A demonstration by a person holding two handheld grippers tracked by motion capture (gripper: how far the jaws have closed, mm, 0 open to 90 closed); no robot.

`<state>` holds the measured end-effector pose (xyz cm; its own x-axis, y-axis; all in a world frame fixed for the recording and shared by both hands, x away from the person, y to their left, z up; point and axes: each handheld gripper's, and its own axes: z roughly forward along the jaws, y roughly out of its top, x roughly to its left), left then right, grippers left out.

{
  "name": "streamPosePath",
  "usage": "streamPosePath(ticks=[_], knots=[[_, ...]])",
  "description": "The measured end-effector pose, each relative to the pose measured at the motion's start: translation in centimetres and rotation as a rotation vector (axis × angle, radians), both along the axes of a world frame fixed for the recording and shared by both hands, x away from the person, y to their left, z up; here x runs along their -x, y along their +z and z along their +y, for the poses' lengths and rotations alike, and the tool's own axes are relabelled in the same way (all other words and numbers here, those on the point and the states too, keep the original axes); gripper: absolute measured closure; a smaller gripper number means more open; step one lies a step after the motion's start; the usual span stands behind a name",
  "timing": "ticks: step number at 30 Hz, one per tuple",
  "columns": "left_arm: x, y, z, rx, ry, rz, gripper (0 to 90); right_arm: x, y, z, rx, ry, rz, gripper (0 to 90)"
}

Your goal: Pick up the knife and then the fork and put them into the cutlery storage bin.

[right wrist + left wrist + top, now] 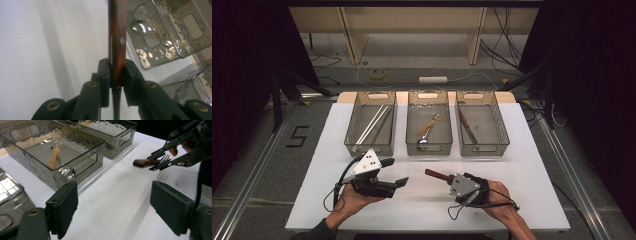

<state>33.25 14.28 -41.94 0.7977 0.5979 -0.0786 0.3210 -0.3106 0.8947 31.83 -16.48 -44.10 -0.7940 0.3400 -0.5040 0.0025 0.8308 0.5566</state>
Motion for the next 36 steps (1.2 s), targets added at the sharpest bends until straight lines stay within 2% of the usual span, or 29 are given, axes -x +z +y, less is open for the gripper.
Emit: streamPosePath(ticks=[4, 11, 18, 28, 36], knots=[[0.0, -0.2, 0.4, 0.017, 0.024, 0.003, 21.9, -0.4, 0.2, -0.5, -0.011, -0.018, 0.005, 77.9], [0.0, -0.5, 0.7, 0.006, 0.04, 0.002, 21.8, -0.9, 0.5, -1.3, -0.042, -0.055, 0.016, 77.9], [0.1, -0.6, 0.9, 0.014, 0.05, 0.001, 21.4, -1.6, 0.8, -1.8, -0.07, -0.087, 0.039, 77.9], [0.1, -0.5, 1.3, 0.019, 0.069, -0.003, 21.3, -2.8, 1.6, -3.1, -0.148, -0.154, 0.079, 77.9], [0.2, -0.5, 1.5, 0.027, 0.081, -0.005, 21.3, -4.3, 2.3, -4.2, -0.217, -0.22, 0.138, 77.9]])
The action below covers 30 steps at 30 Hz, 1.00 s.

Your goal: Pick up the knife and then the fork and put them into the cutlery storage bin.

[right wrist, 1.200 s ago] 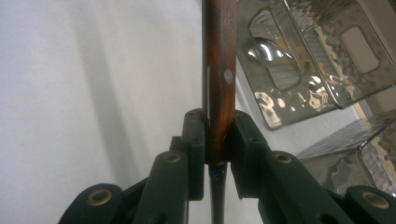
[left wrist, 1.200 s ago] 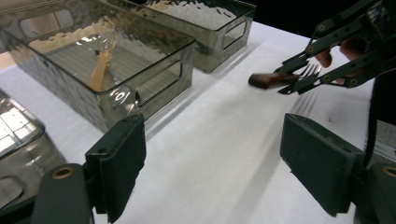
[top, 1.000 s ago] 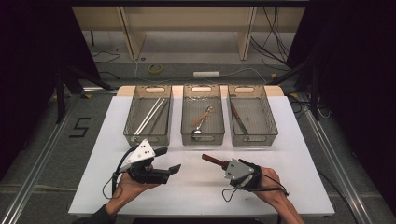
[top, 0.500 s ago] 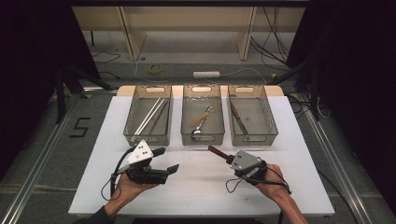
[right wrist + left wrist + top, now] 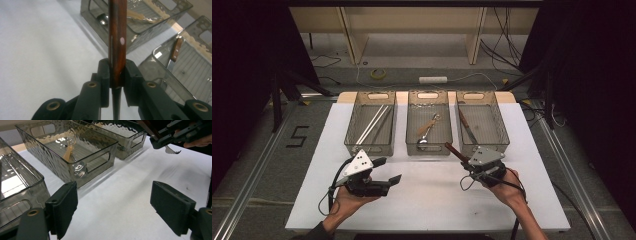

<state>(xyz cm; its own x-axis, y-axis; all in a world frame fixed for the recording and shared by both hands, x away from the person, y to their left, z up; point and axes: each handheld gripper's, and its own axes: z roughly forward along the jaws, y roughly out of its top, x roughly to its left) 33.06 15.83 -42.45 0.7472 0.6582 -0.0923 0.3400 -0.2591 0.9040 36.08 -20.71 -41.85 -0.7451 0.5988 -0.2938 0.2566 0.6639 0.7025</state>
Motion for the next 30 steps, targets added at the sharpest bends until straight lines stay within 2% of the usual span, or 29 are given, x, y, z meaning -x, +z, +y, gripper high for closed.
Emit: streamPosePath(ticks=[16, 30], knots=[[0.0, -0.1, 0.3, 0.003, 0.014, 0.005, 21.3, -3.7, 2.3, -2.6, -0.145, -0.137, 0.067, 77.9], [0.0, -0.1, 0.4, 0.005, 0.017, 0.002, 21.2, -8.0, 4.7, -3.3, -0.226, -0.2, 0.122, 77.9]])
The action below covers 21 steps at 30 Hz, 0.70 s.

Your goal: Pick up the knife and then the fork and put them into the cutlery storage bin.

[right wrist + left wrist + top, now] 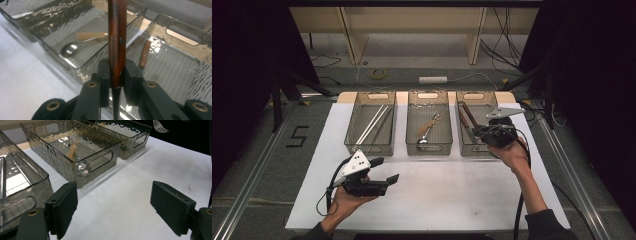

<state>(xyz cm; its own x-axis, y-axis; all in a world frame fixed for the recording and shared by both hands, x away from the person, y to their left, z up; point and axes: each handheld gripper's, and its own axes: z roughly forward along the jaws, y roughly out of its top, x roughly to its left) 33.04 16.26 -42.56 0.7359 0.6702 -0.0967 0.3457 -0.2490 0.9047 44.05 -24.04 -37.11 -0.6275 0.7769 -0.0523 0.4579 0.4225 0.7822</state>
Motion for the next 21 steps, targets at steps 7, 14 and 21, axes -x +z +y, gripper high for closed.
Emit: streamPosePath(ticks=[7, 14, 21], knots=[[0.0, 0.0, 0.0, -0.002, -0.002, -0.004, 21.1, -1.9, 0.6, -0.1, -0.021, -0.028, 0.021, 77.9], [0.0, 0.1, 0.0, 0.004, 0.0, -0.002, 20.7, -4.1, 1.2, -0.4, -0.025, -0.069, 0.04, 77.8], [0.0, 0.1, 0.1, 0.01, -0.001, 0.002, 20.4, -6.0, 1.8, -0.3, -0.034, -0.106, 0.052, 77.8]])
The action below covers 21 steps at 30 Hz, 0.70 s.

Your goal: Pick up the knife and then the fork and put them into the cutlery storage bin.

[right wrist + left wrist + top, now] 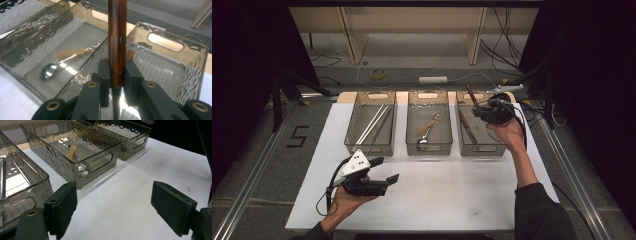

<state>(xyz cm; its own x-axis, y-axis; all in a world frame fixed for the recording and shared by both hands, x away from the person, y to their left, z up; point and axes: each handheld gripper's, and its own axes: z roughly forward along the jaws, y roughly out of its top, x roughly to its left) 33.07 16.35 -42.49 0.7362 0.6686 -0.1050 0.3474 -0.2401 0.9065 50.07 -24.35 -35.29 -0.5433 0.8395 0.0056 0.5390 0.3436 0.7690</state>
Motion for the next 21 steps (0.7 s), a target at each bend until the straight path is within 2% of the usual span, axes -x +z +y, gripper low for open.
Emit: streamPosePath(ticks=[9, 21], knots=[[0.0, 0.0, 0.1, 0.005, 0.003, -0.001, 20.3, -2.1, -0.3, 0.6, 0.007, -0.042, 0.02, 77.8], [-0.1, 0.0, 0.1, 0.006, 0.0, 0.001, 20.2, -3.8, -1.7, 0.4, 0.011, -0.1, 0.054, 77.8]])
